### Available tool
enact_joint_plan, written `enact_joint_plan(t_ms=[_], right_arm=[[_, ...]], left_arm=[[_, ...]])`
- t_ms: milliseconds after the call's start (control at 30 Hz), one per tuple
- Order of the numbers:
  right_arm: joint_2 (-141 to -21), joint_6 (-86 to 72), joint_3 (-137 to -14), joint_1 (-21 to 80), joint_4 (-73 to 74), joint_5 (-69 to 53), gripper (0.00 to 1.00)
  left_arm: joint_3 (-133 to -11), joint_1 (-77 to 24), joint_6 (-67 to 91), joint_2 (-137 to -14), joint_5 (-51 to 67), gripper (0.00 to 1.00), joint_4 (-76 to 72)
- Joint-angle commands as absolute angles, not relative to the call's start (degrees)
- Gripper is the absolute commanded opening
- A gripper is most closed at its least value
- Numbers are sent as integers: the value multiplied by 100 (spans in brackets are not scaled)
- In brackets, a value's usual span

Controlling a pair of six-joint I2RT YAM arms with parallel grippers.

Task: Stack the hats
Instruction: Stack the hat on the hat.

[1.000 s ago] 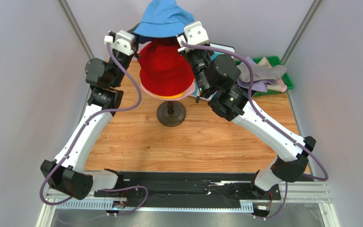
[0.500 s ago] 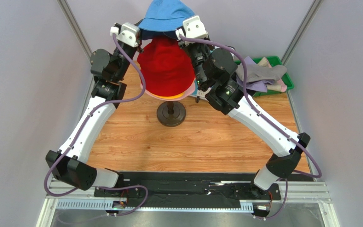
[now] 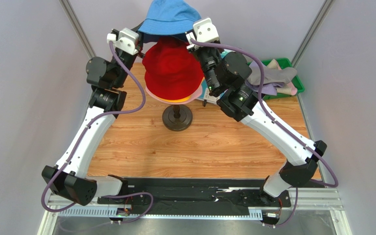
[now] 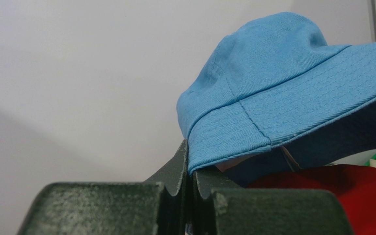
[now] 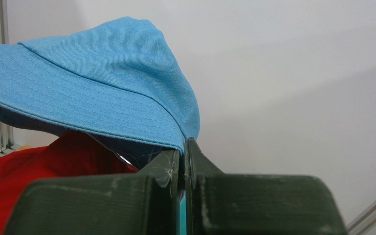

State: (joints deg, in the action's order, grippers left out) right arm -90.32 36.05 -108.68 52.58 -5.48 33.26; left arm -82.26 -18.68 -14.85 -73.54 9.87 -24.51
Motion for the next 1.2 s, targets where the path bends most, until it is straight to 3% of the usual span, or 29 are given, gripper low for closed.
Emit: enact_joint_plan(t_ms=[0, 500, 533, 633, 667, 700, 767, 933, 1167], right_arm=[[-8289, 3604, -10934, 5168, -1019, 4034, 0], [-7269, 2997, -8869, 5871, -1187, 4105, 0], [-7242, 2962, -8781, 5915, -1195, 4104, 0], [-7146, 2795, -8412, 6002, -1195, 4078, 0], [-7137, 2769, -8315, 6020, -1204, 4061, 0], [-7111, 2777, -8123, 6038, -1239, 4121, 0], [-7067, 2760, -7964, 6073, -1388, 4227, 0], [-6900, 2549, -7638, 6170, -1459, 4043, 0], [-7004, 2768, -7322, 6451, -1608, 3999, 0]], left_arm=[[-8377, -1644, -1547, -7005, 378, 0, -2917], [-6171, -1644, -932, -5652, 9, 0, -3472], [-6057, -1644, -827, -5556, 9, 3, -3419], [-5706, -1644, -607, -5327, -228, 27, -3226], [-5600, -1644, -554, -5248, -272, 50, -3043], [-5503, -1644, -493, -5151, -307, 60, -2911], [-5274, -1644, -195, -4835, -430, 71, -2368], [-5291, -1644, 831, -4124, -151, 71, -1092], [-5633, -1643, 2697, -3876, 1412, 71, -308]])
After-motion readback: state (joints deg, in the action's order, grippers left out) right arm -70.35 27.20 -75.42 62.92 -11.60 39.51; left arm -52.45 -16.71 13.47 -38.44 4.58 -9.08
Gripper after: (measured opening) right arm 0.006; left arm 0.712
